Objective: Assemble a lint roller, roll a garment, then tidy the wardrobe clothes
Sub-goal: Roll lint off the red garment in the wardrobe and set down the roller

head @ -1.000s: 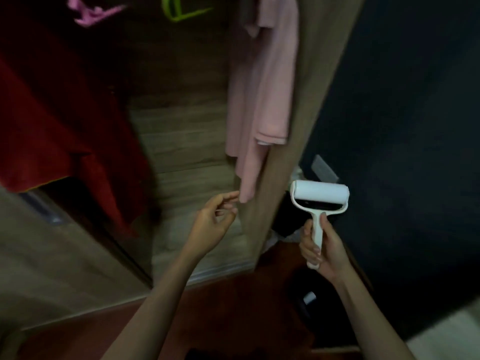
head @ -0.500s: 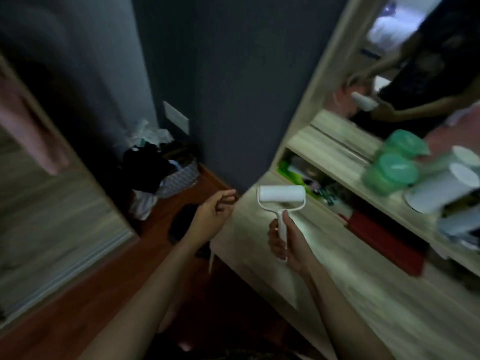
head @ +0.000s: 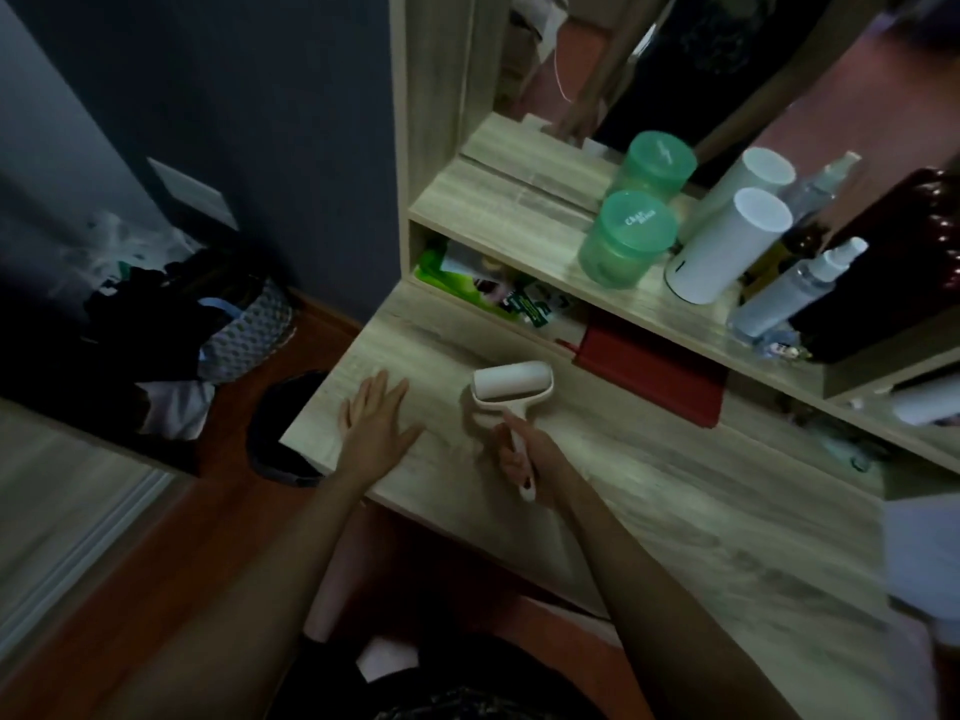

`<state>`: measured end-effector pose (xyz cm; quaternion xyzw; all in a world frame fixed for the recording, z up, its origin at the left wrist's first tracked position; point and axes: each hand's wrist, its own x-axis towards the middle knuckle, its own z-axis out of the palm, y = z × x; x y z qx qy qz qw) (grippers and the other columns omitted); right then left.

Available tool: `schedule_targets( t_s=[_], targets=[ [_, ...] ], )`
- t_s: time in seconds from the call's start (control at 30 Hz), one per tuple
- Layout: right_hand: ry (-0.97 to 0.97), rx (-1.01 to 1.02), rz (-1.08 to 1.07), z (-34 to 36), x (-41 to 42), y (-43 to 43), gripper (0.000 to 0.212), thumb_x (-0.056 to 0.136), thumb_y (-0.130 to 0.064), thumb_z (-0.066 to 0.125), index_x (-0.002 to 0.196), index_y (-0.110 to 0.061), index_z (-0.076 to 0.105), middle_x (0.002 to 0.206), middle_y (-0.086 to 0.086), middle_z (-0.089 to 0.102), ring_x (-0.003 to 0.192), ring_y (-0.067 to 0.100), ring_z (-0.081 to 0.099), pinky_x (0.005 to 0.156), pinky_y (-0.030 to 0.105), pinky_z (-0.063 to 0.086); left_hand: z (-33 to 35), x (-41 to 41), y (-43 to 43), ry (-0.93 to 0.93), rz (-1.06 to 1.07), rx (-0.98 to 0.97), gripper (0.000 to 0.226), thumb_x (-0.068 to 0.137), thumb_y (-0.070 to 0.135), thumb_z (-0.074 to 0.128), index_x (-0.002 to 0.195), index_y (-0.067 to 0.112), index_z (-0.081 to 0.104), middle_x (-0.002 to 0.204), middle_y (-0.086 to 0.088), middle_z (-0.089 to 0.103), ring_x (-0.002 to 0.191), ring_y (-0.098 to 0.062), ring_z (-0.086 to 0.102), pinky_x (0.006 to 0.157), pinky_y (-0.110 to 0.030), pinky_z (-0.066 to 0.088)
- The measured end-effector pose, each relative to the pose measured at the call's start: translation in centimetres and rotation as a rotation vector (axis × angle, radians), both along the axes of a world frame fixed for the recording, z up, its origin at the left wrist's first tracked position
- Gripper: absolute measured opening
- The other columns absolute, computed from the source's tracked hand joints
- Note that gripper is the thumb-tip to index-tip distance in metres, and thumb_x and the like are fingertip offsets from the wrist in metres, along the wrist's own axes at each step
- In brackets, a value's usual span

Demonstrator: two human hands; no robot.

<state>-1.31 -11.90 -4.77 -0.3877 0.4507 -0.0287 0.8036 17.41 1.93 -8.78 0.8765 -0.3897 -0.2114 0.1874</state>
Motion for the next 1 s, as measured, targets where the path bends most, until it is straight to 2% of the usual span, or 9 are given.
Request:
schedule_targets(
  t_s=[0.1,0.2,0.27,0.37,0.5,0.63,0.77,0.9,1.0],
  targets=[
    [0.184,-0.455,-0.043,-0.6,-0.4,0.1,0.022,0.084,-0.029,0.068,0.084,-0.01,0.058,0.061,0.004,0.055,0.05,0.017,0.048,0.046,0.028,0.037,-0.4,-0.3,0.1,-0.017,0.004,-0.005,0.073,0.094,0.053,0.053,0.156,0.034,0.02,0.166,0.002,0.002,0.153,-0.018,-0.004,0.119,-0.046,-0.004],
    [0.417,-0.914,-0.001,-1.0,-1.3,0.4,0.017,0.083,-0.023,0.064,0.092,-0.009,0.06,0.082,0.008,0.065,0.072,0.022,0.059,0.065,0.036,0.046,-0.5,-0.3,0.3,-0.015,-0.003,-0.016,0.073,0.094,0.054,0.052,0.156,0.035,0.019,0.166,0.003,0.001,0.153,-0.017,-0.006,0.119,-0.047,-0.005],
    [0.499,-1.054,-0.014,-1.3,-1.8,0.5,0.015,0.084,-0.022,0.06,0.094,-0.01,0.061,0.087,0.006,0.063,0.078,0.023,0.059,0.07,0.037,0.046,-0.6,-0.3,0.3,-0.014,-0.006,-0.02,0.073,0.094,0.056,0.051,0.156,0.035,0.02,0.166,0.003,0.0,0.152,-0.017,-0.007,0.119,-0.046,-0.006],
    [0.638,-1.251,0.021,-2.2,-2.3,0.8,0.024,0.086,-0.03,0.06,0.101,-0.012,0.063,0.101,0.007,0.058,0.094,0.024,0.054,0.081,0.038,0.041,-0.7,-0.3,0.2,-0.028,-0.005,-0.011,0.074,0.091,0.062,0.046,0.156,0.036,0.02,0.166,0.003,0.001,0.152,-0.017,-0.006,0.119,-0.047,-0.005],
    [0.682,-1.331,-0.012,-3.3,-3.0,1.4,0.039,0.087,-0.038,0.061,0.115,-0.011,0.061,0.12,0.007,0.06,0.112,0.025,0.054,0.098,0.047,0.041,-0.8,-0.3,0.3,-0.051,-0.016,0.007,0.072,0.093,0.061,0.045,0.156,0.036,0.019,0.166,0.003,0.0,0.152,-0.017,-0.007,0.119,-0.047,-0.004],
    [0.589,-1.317,0.033,-4.3,-3.9,1.9,0.049,0.089,-0.041,0.057,0.129,-0.014,0.05,0.134,0.006,0.053,0.127,0.027,0.047,0.105,0.051,0.036,-0.8,-0.4,0.4,-0.079,-0.017,0.02,0.073,0.092,0.065,0.039,0.156,0.035,0.02,0.166,0.003,0.001,0.153,-0.017,-0.006,0.12,-0.048,-0.003],
    [0.553,-1.311,0.138,-4.2,-4.9,1.7,0.065,0.085,-0.052,0.047,0.136,-0.011,0.046,0.145,0.008,0.045,0.138,0.026,0.035,0.11,0.051,0.03,-0.7,-0.6,0.6,-0.118,-0.043,0.025,0.081,0.086,0.072,0.025,0.156,0.033,0.02,0.166,0.001,0.004,0.153,-0.02,-0.003,0.12,-0.049,-0.001],
    [0.571,-1.369,0.073,-2.5,-4.9,2.6,0.075,0.085,-0.044,0.065,0.144,-0.01,0.035,0.153,0.011,0.032,0.142,0.024,0.028,0.115,0.044,0.025,0.1,0.3,0.8,-0.013,-0.087,0.038,0.069,0.098,0.052,0.046,0.157,0.029,0.019,0.166,0.001,-0.001,0.153,-0.018,-0.006,0.12,-0.047,-0.002],
    [0.461,-1.398,0.011,-1.0,-3.2,3.8,0.071,0.084,-0.037,0.067,0.144,-0.014,0.035,0.15,0.009,0.038,0.137,0.025,0.038,0.111,0.044,0.033,2.3,1.7,1.7,0.164,-0.125,-0.019,0.06,0.099,0.036,0.053,0.153,0.019,0.033,0.164,-0.004,0.016,0.152,-0.021,0.01,0.121,-0.038,0.012]
  ],
)
